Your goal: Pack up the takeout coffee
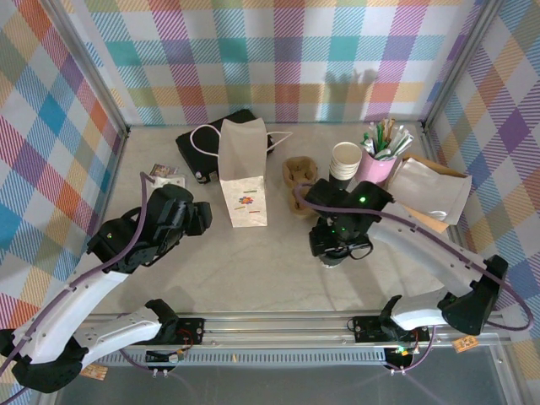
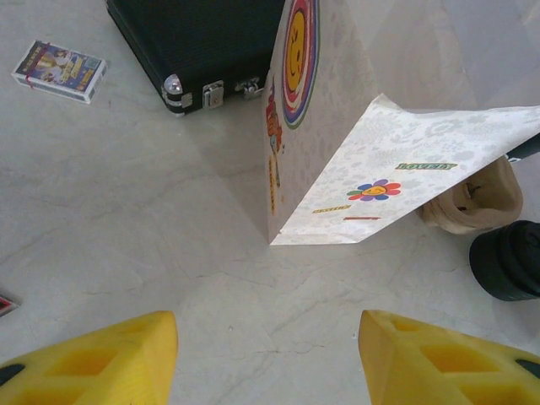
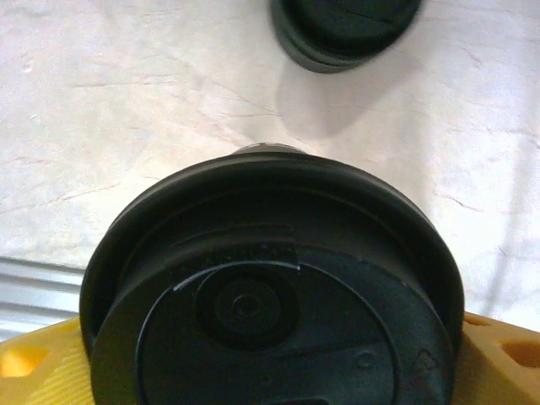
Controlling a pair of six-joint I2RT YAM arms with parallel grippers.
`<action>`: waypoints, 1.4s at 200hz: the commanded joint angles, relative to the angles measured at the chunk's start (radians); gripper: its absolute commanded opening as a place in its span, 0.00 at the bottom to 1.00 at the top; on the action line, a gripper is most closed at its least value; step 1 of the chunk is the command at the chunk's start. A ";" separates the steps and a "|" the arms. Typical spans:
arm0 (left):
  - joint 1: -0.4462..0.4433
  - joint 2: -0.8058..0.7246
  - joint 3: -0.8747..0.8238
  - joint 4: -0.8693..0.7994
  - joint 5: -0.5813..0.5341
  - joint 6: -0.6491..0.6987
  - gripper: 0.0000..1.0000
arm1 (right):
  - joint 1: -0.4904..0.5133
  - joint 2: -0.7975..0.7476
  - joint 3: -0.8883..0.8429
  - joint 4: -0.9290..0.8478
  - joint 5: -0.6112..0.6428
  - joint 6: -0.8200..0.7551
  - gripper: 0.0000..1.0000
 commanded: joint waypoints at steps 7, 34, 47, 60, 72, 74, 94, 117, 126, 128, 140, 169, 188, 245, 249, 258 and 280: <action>0.014 0.016 0.052 0.045 0.028 0.066 0.59 | -0.156 -0.053 -0.026 -0.069 0.011 0.039 0.78; 0.013 0.042 0.075 0.074 0.076 0.100 0.59 | -0.370 -0.078 -0.048 -0.034 0.014 -0.057 0.78; 0.013 0.051 0.080 0.092 0.098 0.109 0.59 | -0.469 -0.077 -0.075 0.016 0.004 -0.108 0.78; 0.013 0.062 0.083 0.109 0.113 0.112 0.59 | -0.553 -0.071 -0.118 0.081 -0.025 -0.156 0.78; 0.014 0.074 0.090 0.121 0.128 0.119 0.59 | -0.621 -0.060 -0.156 0.143 -0.042 -0.192 0.78; 0.013 0.075 0.091 0.122 0.131 0.119 0.59 | -0.631 -0.059 -0.161 0.148 -0.043 -0.196 0.78; 0.013 0.089 0.097 0.129 0.132 0.125 0.59 | -0.708 -0.033 -0.214 0.252 -0.052 -0.237 0.79; 0.013 0.098 0.092 0.139 0.142 0.128 0.59 | -0.761 0.010 -0.256 0.339 -0.066 -0.261 0.80; 0.013 0.102 0.090 0.140 0.144 0.127 0.59 | -0.770 0.030 -0.263 0.362 -0.059 -0.270 0.81; 0.013 0.104 0.092 0.139 0.146 0.127 0.59 | -0.770 0.035 -0.265 0.367 -0.058 -0.271 0.81; 0.013 0.112 0.093 0.142 0.154 0.126 0.59 | -0.770 0.055 -0.275 0.388 -0.040 -0.284 0.84; 0.014 0.117 0.093 0.143 0.157 0.122 0.59 | -0.783 0.081 -0.285 0.404 -0.029 -0.296 0.98; 0.013 0.117 0.093 0.140 0.153 0.124 0.59 | -0.785 0.077 -0.281 0.395 -0.030 -0.298 0.99; 0.013 0.127 0.098 0.144 0.144 0.129 0.59 | -0.787 0.043 -0.240 0.340 -0.040 -0.288 0.99; 0.013 0.128 0.099 0.146 0.145 0.130 0.59 | -0.787 0.040 -0.234 0.334 -0.040 -0.288 0.99; 0.013 0.131 0.105 0.147 0.143 0.138 0.59 | -0.787 0.032 -0.219 0.317 -0.043 -0.288 0.99; 0.014 0.141 0.124 0.149 0.129 0.165 0.59 | -0.787 0.000 -0.183 0.263 -0.046 -0.283 0.99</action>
